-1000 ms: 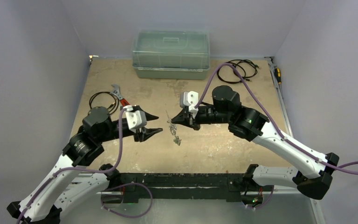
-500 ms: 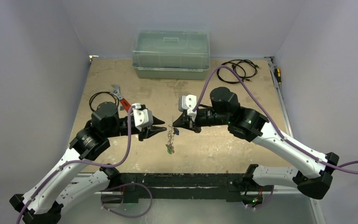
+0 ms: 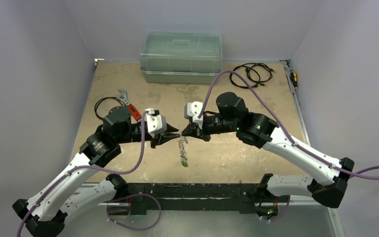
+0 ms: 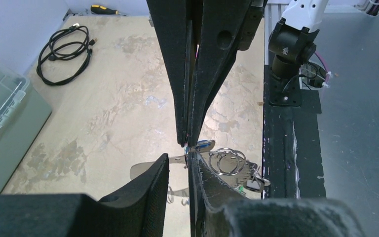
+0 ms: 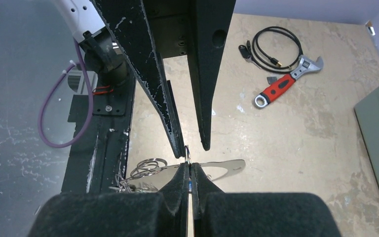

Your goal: Put the keys on the keyring

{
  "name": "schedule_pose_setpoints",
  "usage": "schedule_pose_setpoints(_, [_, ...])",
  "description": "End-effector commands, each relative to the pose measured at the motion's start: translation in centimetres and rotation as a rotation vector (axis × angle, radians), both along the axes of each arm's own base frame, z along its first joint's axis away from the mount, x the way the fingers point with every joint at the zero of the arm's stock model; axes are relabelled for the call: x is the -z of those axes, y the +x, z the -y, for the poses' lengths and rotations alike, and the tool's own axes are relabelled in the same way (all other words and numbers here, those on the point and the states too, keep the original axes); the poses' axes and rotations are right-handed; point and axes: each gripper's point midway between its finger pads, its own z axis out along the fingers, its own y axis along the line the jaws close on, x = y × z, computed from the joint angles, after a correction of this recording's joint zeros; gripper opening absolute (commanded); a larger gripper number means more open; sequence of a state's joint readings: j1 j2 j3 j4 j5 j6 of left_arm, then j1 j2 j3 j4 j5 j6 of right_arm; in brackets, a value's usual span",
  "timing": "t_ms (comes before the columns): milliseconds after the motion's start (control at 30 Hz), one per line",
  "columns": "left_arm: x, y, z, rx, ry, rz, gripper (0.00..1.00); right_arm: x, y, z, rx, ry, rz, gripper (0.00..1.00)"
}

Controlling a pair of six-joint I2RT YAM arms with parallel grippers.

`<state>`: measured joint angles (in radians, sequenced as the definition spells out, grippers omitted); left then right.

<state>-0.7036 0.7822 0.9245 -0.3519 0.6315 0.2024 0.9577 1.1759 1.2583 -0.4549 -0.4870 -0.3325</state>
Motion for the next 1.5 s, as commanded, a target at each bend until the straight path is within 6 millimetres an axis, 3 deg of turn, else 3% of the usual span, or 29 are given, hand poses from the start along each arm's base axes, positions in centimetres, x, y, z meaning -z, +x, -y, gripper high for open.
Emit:
schedule_pose_setpoints(0, [0.1, 0.1, 0.4, 0.009, -0.013, 0.017, 0.19, -3.2, 0.1, -0.5, -0.007, 0.07, 0.064, 0.0])
schedule_pose_setpoints(100, [0.5, 0.1, 0.4, 0.009, -0.001, 0.008, 0.19, -3.4, 0.2, -0.5, -0.003, 0.074, 0.076, 0.0])
schedule_pose_setpoints(200, [1.0, 0.2, 0.3, 0.0, 0.013, 0.0, 0.3, -3.4, 0.2, -0.3, 0.005, 0.075, 0.08, 0.0])
schedule_pose_setpoints(267, [1.1, 0.1, 0.3, -0.002, 0.014, 0.0, 0.31, -3.3, 0.2, -0.2, 0.007, 0.075, 0.08, 0.0])
schedule_pose_setpoints(533, [1.4, 0.2, 0.4, 0.001, 0.021, -0.006, 0.13, -3.2, 0.2, -0.4, 0.004, 0.073, 0.076, 0.0])
schedule_pose_setpoints(800, [2.2, 0.4, 0.8, 0.004, 0.037, -0.025, 0.13, -3.5, -0.3, -0.5, -0.013, 0.083, 0.077, 0.0])
schedule_pose_setpoints(867, [2.2, 0.4, 0.9, 0.009, 0.036, -0.029, 0.02, -3.5, -0.4, -0.5, -0.018, 0.085, 0.076, 0.0])
schedule_pose_setpoints(933, [2.2, 0.4, 1.0, 0.013, 0.035, -0.024, 0.0, -3.5, -0.5, -0.5, -0.025, 0.087, 0.077, 0.0])
schedule_pose_setpoints(1200, [-0.9, -0.8, 1.2, 0.051, -0.151, 0.078, 0.0, -3.7, -0.3, -0.5, -0.001, 0.116, 0.085, 0.0])
schedule_pose_setpoints(1333, [-2.3, -1.5, 0.9, 0.055, -0.246, 0.106, 0.0, -5.4, -0.9, -0.2, -0.008, 0.201, 0.103, 0.4])
schedule_pose_setpoints(1467, [-3.0, -1.8, 0.8, 0.05, -0.31, 0.101, 0.0, -7.3, -1.0, 0.7, 0.035, 0.304, 0.134, 0.48])
